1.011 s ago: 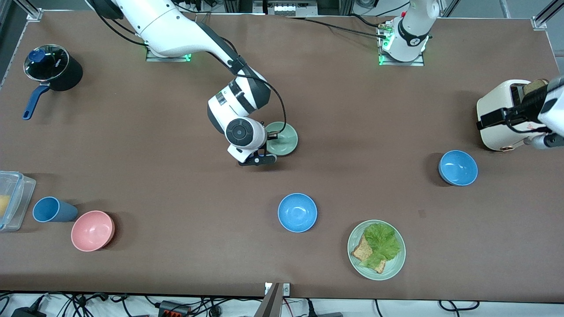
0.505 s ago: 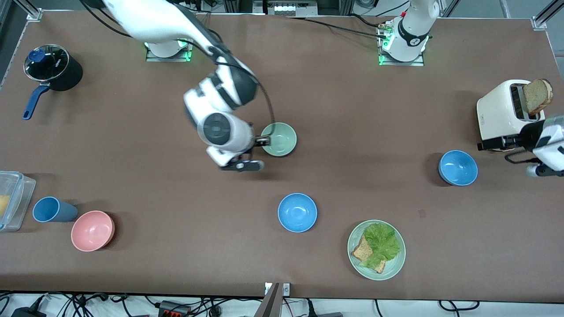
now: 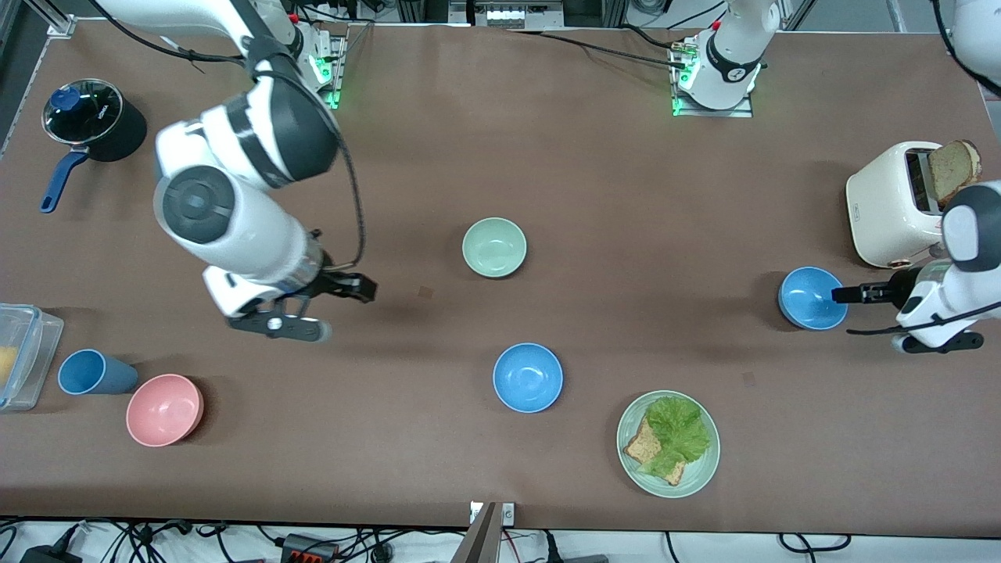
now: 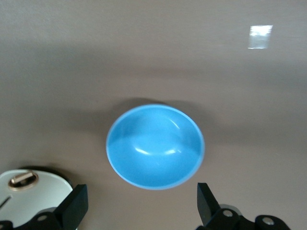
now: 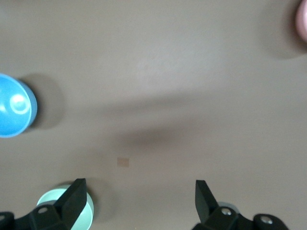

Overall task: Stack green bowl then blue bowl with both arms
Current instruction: 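Release the green bowl with the right gripper while the left gripper reaches the blue bowl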

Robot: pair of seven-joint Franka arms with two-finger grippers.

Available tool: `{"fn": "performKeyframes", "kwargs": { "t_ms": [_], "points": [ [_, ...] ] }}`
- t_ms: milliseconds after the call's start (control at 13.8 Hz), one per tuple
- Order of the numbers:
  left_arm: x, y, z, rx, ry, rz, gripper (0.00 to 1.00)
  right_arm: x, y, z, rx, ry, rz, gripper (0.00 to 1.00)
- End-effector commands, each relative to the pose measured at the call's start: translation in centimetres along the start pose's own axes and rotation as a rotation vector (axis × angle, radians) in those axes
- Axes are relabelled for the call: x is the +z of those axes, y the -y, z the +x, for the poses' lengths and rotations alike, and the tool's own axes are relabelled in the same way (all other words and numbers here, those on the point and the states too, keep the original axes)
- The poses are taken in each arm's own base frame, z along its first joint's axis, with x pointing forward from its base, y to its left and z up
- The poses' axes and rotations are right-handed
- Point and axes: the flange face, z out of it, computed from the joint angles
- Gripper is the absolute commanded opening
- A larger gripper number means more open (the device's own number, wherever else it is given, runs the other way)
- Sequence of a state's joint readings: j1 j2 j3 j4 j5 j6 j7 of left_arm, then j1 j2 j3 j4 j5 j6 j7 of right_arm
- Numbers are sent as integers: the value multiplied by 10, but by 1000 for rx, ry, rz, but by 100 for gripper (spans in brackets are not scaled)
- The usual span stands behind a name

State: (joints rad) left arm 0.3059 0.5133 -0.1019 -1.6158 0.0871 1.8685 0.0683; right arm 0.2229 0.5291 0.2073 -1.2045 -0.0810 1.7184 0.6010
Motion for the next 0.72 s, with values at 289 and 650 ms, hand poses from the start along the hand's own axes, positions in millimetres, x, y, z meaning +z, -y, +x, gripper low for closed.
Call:
{"fn": "performKeyframes", "kwargs": {
  "t_ms": [289,650],
  "points": [
    [39,49,-5,97,-42,1,100,-78,-117,19,104,-90,7,100],
    [74,47,-39,100,-102,6,100,-96,-230,34,29,-108,-54,100]
  ]
}}
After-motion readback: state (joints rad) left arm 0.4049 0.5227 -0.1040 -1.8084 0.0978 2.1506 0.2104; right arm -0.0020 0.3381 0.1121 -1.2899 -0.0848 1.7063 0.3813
